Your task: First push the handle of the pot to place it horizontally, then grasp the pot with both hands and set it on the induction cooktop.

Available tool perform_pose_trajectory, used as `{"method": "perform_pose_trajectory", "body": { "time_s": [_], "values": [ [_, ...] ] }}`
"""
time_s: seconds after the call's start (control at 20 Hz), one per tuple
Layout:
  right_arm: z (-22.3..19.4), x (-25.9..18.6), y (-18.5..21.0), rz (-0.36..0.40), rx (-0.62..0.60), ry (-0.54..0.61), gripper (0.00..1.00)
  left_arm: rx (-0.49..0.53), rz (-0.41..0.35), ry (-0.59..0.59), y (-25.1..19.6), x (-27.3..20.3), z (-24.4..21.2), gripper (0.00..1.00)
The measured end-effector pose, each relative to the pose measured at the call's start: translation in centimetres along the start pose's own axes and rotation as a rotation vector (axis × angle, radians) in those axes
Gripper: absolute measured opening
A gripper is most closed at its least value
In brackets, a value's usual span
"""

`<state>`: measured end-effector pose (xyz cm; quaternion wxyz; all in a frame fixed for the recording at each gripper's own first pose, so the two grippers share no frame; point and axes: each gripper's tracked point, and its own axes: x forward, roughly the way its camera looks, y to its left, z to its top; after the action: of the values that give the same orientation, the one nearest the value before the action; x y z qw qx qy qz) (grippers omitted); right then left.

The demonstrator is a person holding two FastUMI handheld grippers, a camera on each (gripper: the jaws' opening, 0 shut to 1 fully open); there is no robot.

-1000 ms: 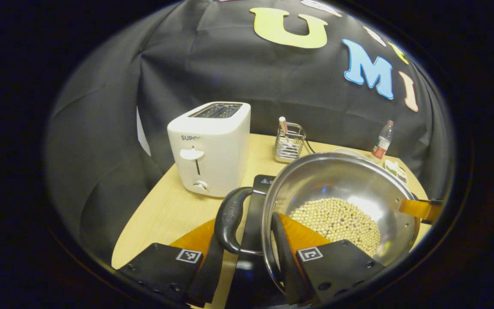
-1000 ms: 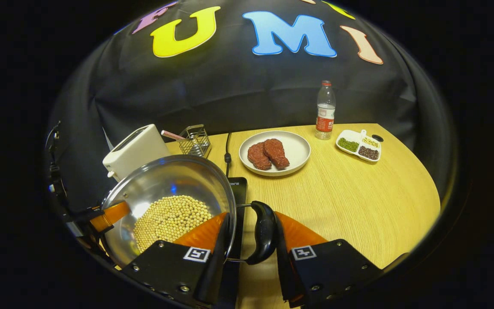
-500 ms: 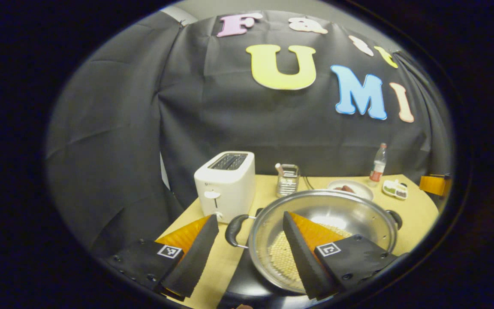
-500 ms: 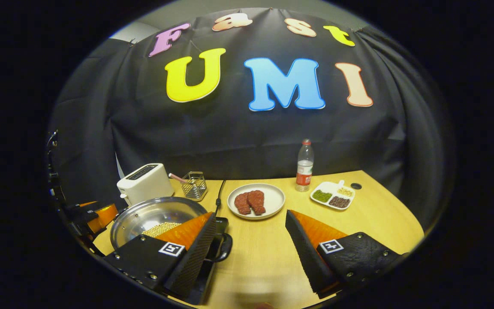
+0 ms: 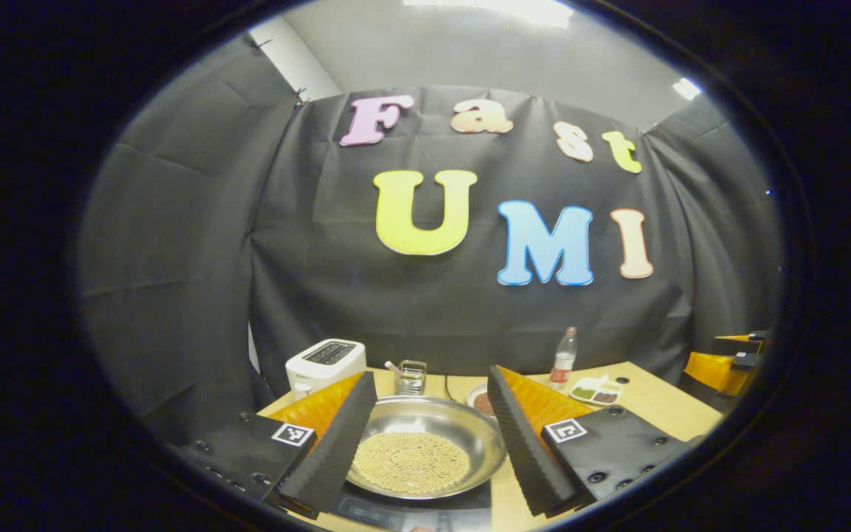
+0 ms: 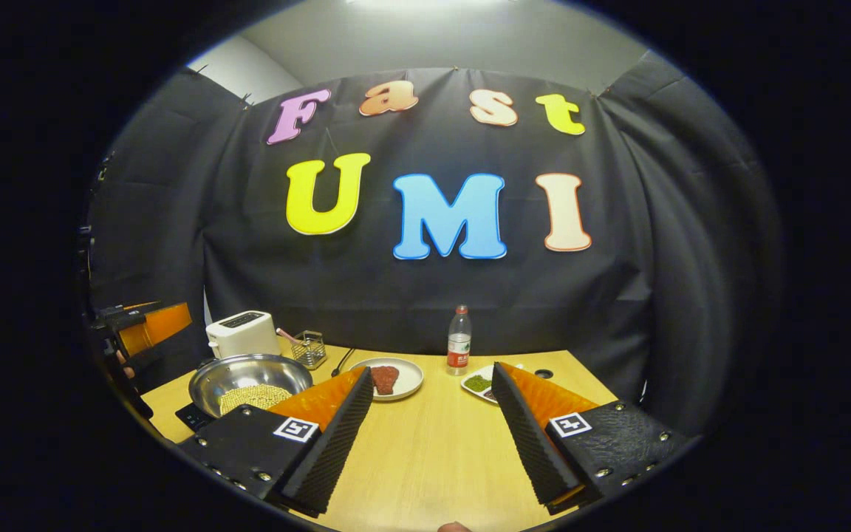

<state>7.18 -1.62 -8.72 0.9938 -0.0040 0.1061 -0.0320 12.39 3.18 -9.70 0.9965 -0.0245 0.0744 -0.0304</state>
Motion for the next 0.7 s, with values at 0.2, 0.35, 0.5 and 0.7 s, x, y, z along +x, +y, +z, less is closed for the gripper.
{"method": "perform_pose_trajectory", "body": {
  "time_s": [0.2,0.35,0.5,0.7],
  "values": [
    [1.5,-3.6,-2.9,0.027,0.014,-0.047,0.98,0.054,0.002,-0.037,-4.0,-4.1,1.7,0.95],
    [2.6,-5.9,-4.5,0.023,0.015,-0.076,0.98,0.070,-0.002,-0.046,-6.3,-6.5,2.5,0.98],
    [3.3,-7.4,-5.3,0.004,0.028,-0.096,0.98,0.052,-0.007,-0.051,-7.3,-8.5,2.7,1.00],
    [3.8,-8.5,-5.4,-0.005,0.044,-0.111,0.98,0.041,-0.004,-0.064,-7.3,-10.2,3.4,0.94]
  ]
}}
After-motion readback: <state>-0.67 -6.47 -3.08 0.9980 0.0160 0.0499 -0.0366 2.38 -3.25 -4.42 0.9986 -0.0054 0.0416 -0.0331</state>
